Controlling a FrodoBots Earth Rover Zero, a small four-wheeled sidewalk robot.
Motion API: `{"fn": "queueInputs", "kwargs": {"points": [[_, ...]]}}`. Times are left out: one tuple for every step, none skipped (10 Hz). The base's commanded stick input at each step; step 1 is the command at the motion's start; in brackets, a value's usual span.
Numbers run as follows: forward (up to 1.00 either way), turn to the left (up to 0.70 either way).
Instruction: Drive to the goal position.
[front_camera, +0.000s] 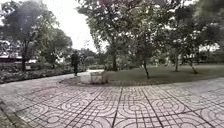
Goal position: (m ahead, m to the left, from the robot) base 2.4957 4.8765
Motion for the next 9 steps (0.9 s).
{"fn": "queueInputs", "kwargs": {"points": [[1.0, 0.27], [1.0, 0.27], [1.0, 0.1], [1.0, 0.0], [1.0, 0.0], [1.0, 0.0], [1.0, 0.0], [1.0, 0.0], [0.87, 0.0]]}}
